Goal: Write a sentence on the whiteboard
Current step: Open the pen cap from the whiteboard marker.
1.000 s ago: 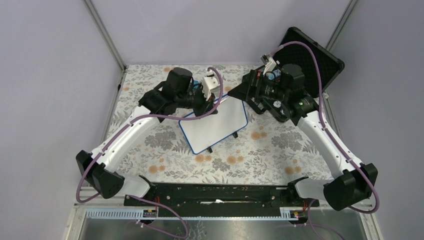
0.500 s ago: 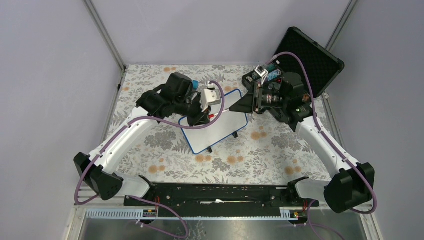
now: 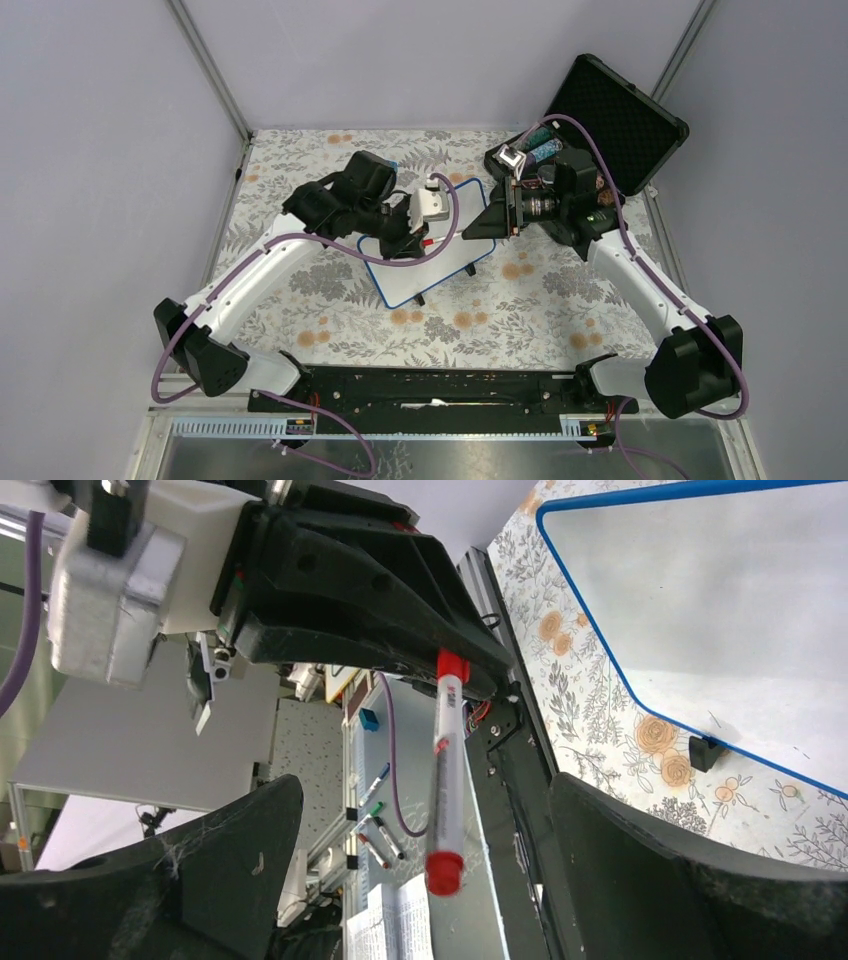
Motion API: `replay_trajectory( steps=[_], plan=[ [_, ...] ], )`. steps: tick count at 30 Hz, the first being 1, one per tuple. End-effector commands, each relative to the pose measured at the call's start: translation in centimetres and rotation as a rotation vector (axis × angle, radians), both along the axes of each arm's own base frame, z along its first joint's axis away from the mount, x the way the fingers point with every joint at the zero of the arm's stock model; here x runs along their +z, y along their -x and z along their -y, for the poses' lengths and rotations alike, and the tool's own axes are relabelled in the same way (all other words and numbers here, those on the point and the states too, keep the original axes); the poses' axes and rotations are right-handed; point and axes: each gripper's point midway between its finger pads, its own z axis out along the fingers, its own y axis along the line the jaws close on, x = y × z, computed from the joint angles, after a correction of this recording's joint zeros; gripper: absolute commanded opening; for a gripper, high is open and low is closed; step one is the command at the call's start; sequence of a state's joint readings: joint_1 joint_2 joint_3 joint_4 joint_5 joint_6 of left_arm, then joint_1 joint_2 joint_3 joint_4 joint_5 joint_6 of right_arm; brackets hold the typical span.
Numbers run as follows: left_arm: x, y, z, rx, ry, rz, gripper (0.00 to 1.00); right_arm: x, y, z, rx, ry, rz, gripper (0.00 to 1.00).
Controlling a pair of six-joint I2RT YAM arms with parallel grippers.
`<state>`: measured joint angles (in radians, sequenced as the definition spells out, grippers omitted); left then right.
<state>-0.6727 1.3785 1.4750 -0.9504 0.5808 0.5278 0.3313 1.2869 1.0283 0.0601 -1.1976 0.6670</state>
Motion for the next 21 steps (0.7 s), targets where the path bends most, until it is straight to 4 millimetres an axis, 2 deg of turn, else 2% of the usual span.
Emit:
replay_trajectory(
  steps=[1, 7, 21],
  plan=[
    [0.5, 0.4, 1.1, -0.063, 0.013, 0.018, 0.00, 1.4, 1.0, 0.3, 0.070, -0.005, 0.070, 1.00],
    [0.4, 0.0, 1.9, -0.076, -0.001, 0.006, 0.00, 0.8, 1.3, 0.0, 0.094, 0.019, 0.053, 0.77],
    [0.1, 0.0, 3.3, -0.103, -0.011, -0.021, 0.00, -1.4, 1.4, -1.7, 0.100, 0.178, 0.104, 0.53]
  ],
)
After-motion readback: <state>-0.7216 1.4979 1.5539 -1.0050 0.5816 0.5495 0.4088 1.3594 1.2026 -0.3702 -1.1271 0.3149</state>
